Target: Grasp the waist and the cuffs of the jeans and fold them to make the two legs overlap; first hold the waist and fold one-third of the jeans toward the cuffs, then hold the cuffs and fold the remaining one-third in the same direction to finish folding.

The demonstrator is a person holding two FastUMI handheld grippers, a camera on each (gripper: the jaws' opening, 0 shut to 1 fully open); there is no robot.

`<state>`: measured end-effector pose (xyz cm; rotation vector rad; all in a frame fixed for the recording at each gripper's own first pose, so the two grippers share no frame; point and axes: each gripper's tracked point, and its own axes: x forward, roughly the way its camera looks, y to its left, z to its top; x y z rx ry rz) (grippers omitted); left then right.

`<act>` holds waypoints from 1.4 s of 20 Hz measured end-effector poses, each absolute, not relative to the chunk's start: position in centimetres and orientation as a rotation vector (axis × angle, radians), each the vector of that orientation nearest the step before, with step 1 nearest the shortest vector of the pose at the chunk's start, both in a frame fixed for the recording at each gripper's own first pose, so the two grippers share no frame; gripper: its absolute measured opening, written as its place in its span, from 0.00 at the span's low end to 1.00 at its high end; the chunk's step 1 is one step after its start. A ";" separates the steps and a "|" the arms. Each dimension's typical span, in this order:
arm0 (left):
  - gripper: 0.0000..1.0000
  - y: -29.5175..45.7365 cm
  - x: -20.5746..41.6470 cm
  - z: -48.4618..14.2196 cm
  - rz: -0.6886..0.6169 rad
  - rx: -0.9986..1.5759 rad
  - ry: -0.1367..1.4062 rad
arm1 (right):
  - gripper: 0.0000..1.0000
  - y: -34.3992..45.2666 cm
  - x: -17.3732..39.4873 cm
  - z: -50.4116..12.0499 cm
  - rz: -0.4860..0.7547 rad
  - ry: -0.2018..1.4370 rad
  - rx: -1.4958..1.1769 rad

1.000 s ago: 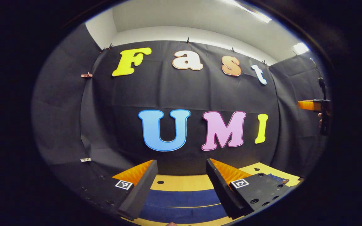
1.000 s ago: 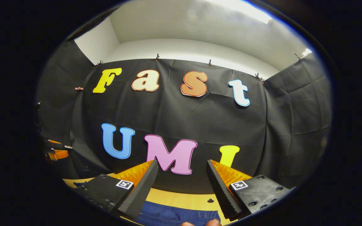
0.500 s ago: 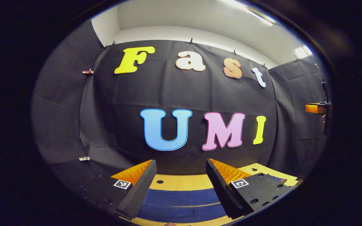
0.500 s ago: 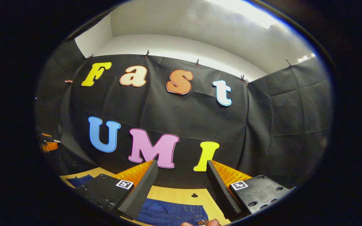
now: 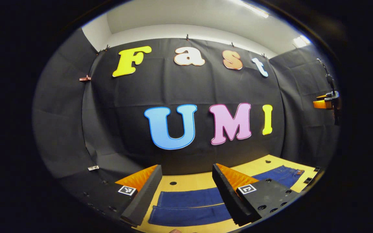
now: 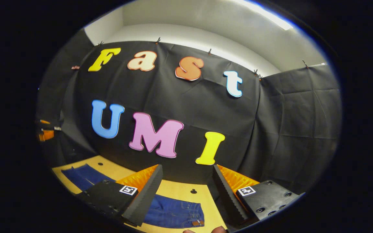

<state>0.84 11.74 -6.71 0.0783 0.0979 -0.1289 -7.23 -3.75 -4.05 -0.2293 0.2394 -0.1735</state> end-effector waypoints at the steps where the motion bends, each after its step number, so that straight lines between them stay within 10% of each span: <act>1: 0.98 12.4 0.9 -7.7 -0.123 0.099 0.114 | 0.96 -4.2 -7.6 -5.3 -0.160 0.266 -0.306; 11: 0.98 15.0 2.8 -20.7 -0.399 0.565 0.243 | 0.96 -4.7 -12.3 -22.4 0.151 0.614 -0.810; 28: 0.98 25.8 0.3 -46.1 -0.870 1.299 0.779 | 0.97 -11.3 -12.6 -44.0 0.293 0.934 -1.009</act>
